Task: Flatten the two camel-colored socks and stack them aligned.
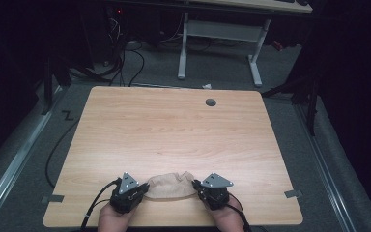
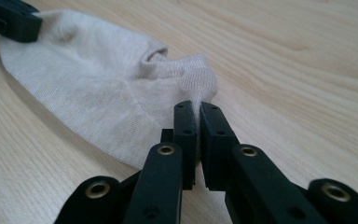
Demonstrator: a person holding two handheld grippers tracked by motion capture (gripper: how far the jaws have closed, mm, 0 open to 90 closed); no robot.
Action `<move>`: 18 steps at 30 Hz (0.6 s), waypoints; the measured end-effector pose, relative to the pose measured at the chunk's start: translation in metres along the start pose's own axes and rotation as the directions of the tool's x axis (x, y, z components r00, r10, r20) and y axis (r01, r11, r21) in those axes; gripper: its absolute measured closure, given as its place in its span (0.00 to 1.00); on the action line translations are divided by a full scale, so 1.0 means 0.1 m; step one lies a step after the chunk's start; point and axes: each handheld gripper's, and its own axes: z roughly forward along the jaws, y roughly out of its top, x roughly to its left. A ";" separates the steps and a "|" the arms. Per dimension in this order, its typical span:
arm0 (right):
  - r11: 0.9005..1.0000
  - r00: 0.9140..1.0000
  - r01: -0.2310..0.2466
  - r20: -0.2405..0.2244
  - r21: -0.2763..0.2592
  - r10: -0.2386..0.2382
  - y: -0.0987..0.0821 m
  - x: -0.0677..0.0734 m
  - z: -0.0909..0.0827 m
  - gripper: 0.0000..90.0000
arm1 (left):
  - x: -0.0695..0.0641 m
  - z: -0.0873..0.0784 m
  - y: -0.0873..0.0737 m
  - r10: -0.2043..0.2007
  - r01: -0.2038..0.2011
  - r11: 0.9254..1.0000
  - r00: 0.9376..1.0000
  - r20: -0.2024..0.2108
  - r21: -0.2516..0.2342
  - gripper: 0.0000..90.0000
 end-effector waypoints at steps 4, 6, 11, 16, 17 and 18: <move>0.999 1.000 0.005 0.008 0.035 -0.005 -0.01 0.01 0.03 0.96 | -0.01 0.01 0.00 0.006 -0.006 1.000 1.000 -0.005 0.002 0.96; 0.999 1.000 0.004 0.011 0.040 -0.004 -0.01 0.00 0.04 0.96 | 0.00 0.02 0.02 0.013 -0.013 1.000 1.000 -0.010 0.007 0.96; 0.999 1.000 -0.006 0.020 0.042 0.005 -0.01 -0.02 0.06 0.96 | 0.08 0.10 0.09 0.016 -0.015 1.000 1.000 -0.021 0.017 0.96; 0.999 0.999 -0.023 0.031 0.042 0.022 0.00 -0.06 0.09 0.95 | 0.16 0.19 0.19 0.000 0.001 0.999 1.000 -0.008 0.033 0.93; 0.999 0.999 -0.023 0.030 0.040 0.022 0.00 -0.07 0.09 0.95 | 0.16 0.20 0.20 0.001 -0.001 0.999 1.000 -0.011 0.033 0.93; 0.999 0.999 -0.030 0.029 0.040 0.029 0.00 -0.08 0.09 0.94 | 0.17 0.21 0.20 0.000 0.001 0.999 1.000 -0.014 0.034 0.91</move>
